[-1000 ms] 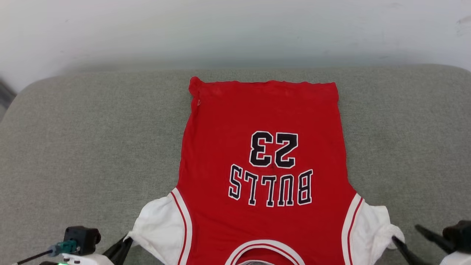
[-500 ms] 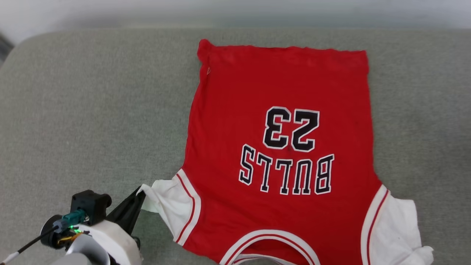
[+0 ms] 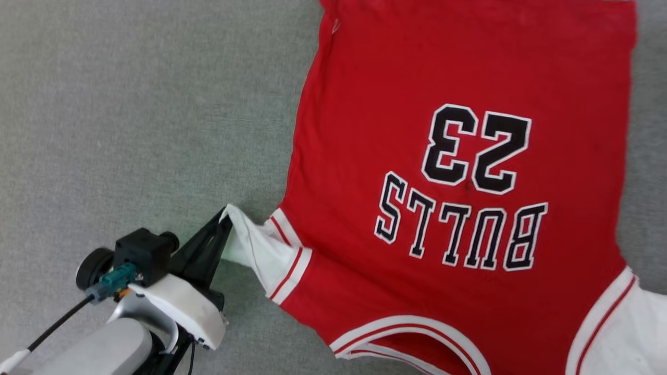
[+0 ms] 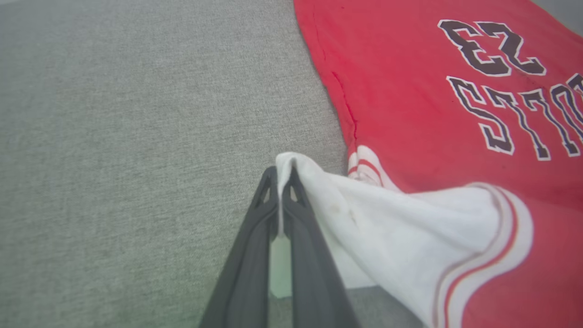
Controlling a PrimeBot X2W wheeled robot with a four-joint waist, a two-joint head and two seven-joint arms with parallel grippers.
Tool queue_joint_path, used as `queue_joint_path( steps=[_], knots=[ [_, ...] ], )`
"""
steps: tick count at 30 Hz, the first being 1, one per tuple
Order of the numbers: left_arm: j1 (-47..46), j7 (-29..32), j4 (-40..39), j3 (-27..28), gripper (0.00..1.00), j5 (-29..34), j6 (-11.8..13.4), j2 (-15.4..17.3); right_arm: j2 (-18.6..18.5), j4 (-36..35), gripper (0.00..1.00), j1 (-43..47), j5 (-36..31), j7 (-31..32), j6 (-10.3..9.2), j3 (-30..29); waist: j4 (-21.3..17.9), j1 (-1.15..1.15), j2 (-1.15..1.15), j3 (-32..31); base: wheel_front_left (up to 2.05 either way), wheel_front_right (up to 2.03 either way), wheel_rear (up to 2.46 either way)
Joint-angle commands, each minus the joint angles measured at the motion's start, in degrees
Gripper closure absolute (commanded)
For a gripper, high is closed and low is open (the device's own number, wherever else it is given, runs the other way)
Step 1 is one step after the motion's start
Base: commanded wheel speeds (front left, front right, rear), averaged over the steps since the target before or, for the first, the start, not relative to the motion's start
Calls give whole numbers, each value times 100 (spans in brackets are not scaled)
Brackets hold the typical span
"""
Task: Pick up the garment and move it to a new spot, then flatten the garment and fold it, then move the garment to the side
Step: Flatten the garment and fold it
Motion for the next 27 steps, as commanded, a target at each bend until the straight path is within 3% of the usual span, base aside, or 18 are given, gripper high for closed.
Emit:
queue_joint_path(
  steps=[1, 3, 11, 19, 20, 21, 27],
  knots=[
    [-112, -14, -53, 53, 100, 83, 19, -48, 61, 120, 0, -278, -45, 278, -2, 48, 233, -1, 0, 391, 0, 0, 0],
    [-209, -14, -155, 92, 100, 235, 21, -109, 209, 489, 0, -698, -160, 926, -2, 38, 327, -1, 0, 674, 0, 0, 0],
    [-405, -13, -358, 220, 100, 551, 78, -195, 660, 1062, 0, -1319, -663, 1556, -2, -246, 534, -1, 0, 1255, 0, 0, 0],
    [-322, 1, -497, 274, 100, 782, 142, -305, 797, 1418, 0, -451, -760, 1765, -1, 25, 578, -1, 0, 1362, 0, 0, 0],
    [-297, 1, -508, 281, 100, 792, 140, -296, 755, 1398, 11, -410, -770, 1750, -1, 31, 569, -1, 0, 1343, 0, 0, 0],
    [-269, 1, -511, 278, 100, 819, 146, -282, 710, 1376, 100, -416, -774, 1730, -1, 19, 560, -1, 0, 1312, 0, 0, 0],
    [-88, -1, -501, 316, 100, 829, 219, -234, 510, 1148, 100, -657, -742, 1327, -2, -41, 439, -1, 0, 874, 0, 0, 0]
  ],
)
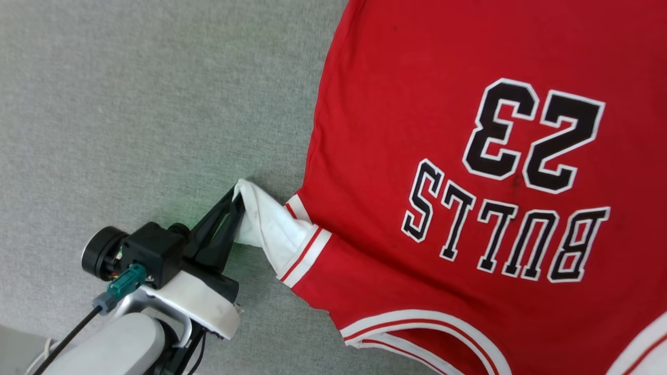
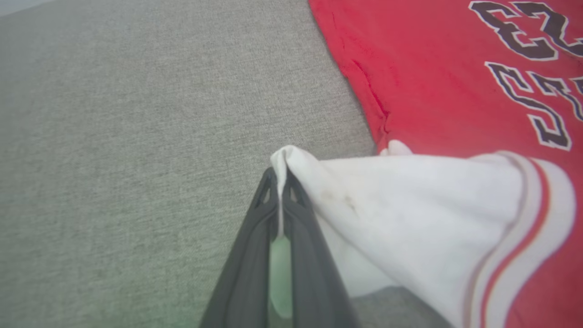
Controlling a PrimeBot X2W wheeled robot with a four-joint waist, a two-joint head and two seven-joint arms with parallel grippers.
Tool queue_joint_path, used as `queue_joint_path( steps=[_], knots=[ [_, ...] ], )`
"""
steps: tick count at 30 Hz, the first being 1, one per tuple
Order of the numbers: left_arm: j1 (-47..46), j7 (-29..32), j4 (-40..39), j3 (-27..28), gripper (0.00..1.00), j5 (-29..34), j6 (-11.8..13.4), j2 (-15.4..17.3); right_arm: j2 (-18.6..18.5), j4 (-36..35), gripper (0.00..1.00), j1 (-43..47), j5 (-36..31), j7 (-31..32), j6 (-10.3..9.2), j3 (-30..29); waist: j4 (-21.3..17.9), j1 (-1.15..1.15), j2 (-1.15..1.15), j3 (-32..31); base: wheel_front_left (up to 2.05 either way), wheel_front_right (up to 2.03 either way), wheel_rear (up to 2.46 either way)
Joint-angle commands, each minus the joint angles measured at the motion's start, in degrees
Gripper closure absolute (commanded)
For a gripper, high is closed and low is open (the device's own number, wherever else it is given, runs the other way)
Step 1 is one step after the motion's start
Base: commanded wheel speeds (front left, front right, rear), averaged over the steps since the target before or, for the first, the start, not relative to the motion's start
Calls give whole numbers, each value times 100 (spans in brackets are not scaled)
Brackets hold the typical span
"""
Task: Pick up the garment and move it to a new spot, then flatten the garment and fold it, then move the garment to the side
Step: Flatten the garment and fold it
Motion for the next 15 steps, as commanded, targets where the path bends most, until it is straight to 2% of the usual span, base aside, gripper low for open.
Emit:
queue_joint_path(
  steps=[1, 4, 8, 15],
  knots=[
    [95, 15, 14, 32, 100, 16, 46, 17, -94, -8, 100, 147, 57, -149, -2, 51, -91, 0, 0, -299, 0, 0, 0],
    [270, 14, 48, 76, 100, -38, 88, 42, -160, -117, 100, 291, 226, -412, -2, 125, -204, 0, 0, -646, 0, 0, 0],
    [487, 14, 61, 84, 100, -128, 132, 101, -505, -445, 100, 712, 483, -674, -2, 389, -372, 0, 0, -1105, 0, 0, 0],
    [815, 25, 81, 91, 100, -257, 242, 280, -1452, -1360, 100, 2146, 1192, -1151, -2, 665, -676, 0, 0, -1760, 0, 0, 0]
  ],
)
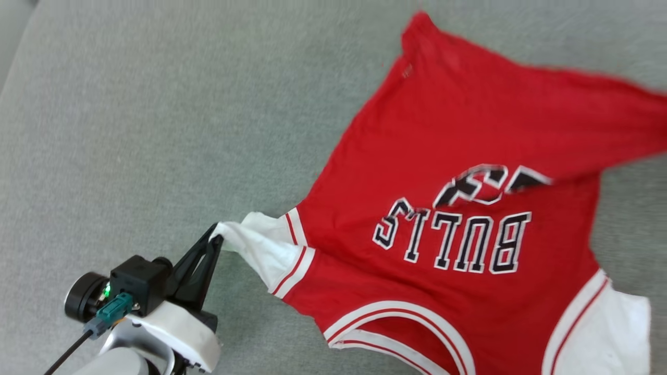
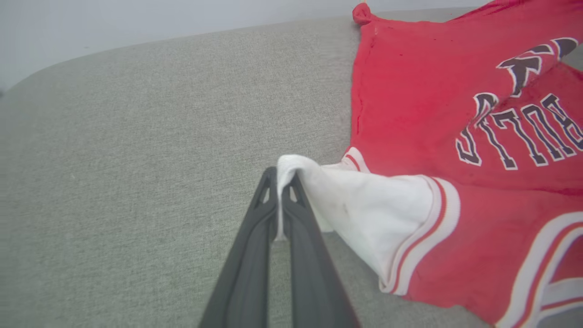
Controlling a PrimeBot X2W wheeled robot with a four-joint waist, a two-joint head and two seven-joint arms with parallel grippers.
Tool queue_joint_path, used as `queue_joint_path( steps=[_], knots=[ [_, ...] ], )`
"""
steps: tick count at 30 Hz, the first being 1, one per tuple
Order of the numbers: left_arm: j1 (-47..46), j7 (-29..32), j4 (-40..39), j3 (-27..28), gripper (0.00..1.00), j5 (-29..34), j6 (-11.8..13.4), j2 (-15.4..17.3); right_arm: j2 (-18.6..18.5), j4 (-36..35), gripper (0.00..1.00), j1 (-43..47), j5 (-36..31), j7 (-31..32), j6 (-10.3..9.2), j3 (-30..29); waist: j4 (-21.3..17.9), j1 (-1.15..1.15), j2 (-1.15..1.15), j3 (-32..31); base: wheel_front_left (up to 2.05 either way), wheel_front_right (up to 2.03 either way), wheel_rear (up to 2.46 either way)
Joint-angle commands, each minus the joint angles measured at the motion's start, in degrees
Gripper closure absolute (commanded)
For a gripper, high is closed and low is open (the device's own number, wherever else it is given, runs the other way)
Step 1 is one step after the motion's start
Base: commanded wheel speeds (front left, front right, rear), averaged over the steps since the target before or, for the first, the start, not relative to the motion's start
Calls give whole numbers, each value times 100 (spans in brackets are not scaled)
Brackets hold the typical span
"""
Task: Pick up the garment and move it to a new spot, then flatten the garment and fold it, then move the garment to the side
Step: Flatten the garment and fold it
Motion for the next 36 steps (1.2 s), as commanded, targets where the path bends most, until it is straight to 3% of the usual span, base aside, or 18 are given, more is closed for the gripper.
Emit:
queue_joint_path(
  steps=[1, 7, 13, 20, 26, 27, 28, 36],
  knots=[
    [129, -1, 9, 15, 100, -25, 55, 56, -241, -203, 100, 505, 155, -168, -3, -14, -280, 0, 0, -385, 0, 0, 0],
    [439, -7, 5, 65, 100, -144, 155, 171, -828, -785, 100, 2265, 571, -713, -3, -238, -569, 0, 0, -748, 0, 0, 0],
    [688, -17, -20, 185, 100, -203, 233, 286, -954, -1226, 100, 3925, 760, -1135, -3, -618, -828, 0, 0, -876, 0, 0, 0],
    [754, -22, -45, 232, 100, -149, 193, 324, -352, -1224, 100, 5357, 640, -1530, -2, -919, -917, 0, 0, -790, 0, 0, 0],
    [682, -19, 8, 215, 100, -129, 170, 306, 214, -1007, 100, 5779, 481, -1769, -3, -1093, -917, 0, 0, -736, 0, 0, 0],
    [695, -12, 13, 214, 100, -135, 177, 313, 252, -990, 85, 5750, 445, -1799, -4, -1201, -927, 0, 0, -741, 0, 0, 0],
    [708, -12, 17, 211, 100, -138, 173, 321, 251, -1023, 0, 5693, 419, -1832, -5, -1290, -935, 0, 0, -750, 0, 0, 0],
    [719, 7, -21, 188, 100, -117, 202, 299, 78, -1697, 0, 5072, 227, -1886, -2, -1942, -940, 0, 0, -817, 0, 0, 0]
  ],
)
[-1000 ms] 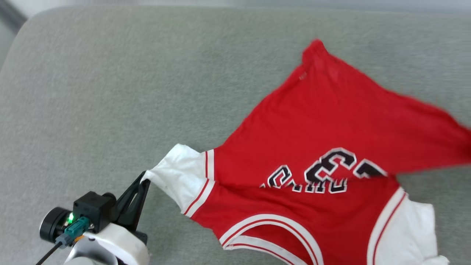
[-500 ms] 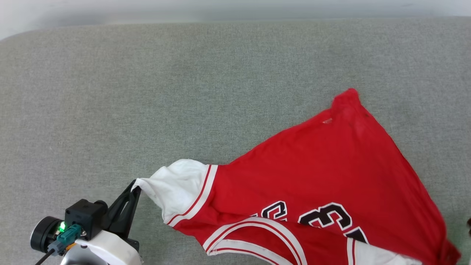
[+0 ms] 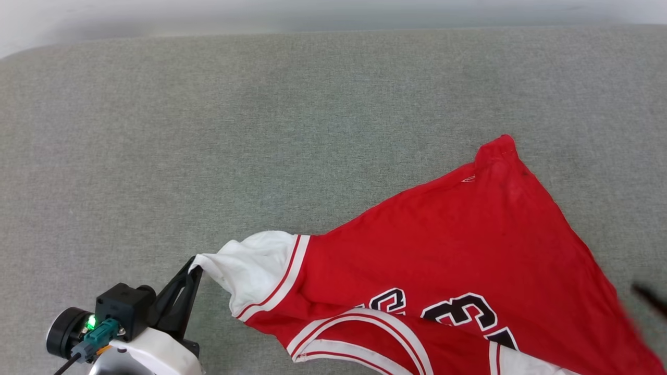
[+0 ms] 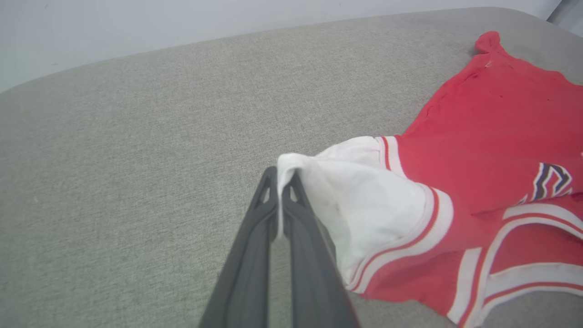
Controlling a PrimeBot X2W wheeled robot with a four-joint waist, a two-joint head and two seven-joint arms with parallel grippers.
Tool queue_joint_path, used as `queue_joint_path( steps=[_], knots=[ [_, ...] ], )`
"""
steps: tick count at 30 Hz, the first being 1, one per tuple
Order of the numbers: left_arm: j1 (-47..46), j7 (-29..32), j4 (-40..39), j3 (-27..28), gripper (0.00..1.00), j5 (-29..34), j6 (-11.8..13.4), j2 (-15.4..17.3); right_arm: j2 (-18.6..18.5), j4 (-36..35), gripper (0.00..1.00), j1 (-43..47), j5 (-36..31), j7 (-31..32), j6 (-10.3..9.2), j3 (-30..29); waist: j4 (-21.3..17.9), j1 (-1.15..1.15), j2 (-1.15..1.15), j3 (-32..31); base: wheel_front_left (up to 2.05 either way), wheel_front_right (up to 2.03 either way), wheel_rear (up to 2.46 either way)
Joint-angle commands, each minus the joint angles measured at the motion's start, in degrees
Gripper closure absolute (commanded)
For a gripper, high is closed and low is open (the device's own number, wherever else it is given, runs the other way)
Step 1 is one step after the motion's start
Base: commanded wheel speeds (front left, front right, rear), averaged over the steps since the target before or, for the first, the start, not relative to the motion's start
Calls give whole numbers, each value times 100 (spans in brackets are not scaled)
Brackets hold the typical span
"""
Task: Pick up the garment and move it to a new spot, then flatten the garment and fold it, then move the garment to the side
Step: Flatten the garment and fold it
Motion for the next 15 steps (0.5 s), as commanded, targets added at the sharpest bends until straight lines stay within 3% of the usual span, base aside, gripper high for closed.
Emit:
queue_joint_path(
  steps=[1, 7, 11, 15],
  knots=[
    [-20, 2, -24, -6, 100, 48, 14, -15, -52, -125, 0, -228, -44, -17, -2, -116, 24, 1, 0, 2, 0, 0, 0],
    [-204, 73, -66, -54, 100, 131, -34, -61, -320, -481, 0, -1395, -103, 403, -2, -123, 176, 1, 0, 145, 0, 0, 0],
    [-374, 106, -105, -93, 100, 225, -76, -117, -372, -331, 0, -2453, -153, 951, -2, 357, 307, 1, 0, 337, 0, 0, 0],
    [-568, 143, -140, -137, 100, 340, -123, -202, -162, 53, 0, -3526, -320, 1558, -2, 1008, 452, 1, 0, 588, 0, 0, 0]
  ],
)
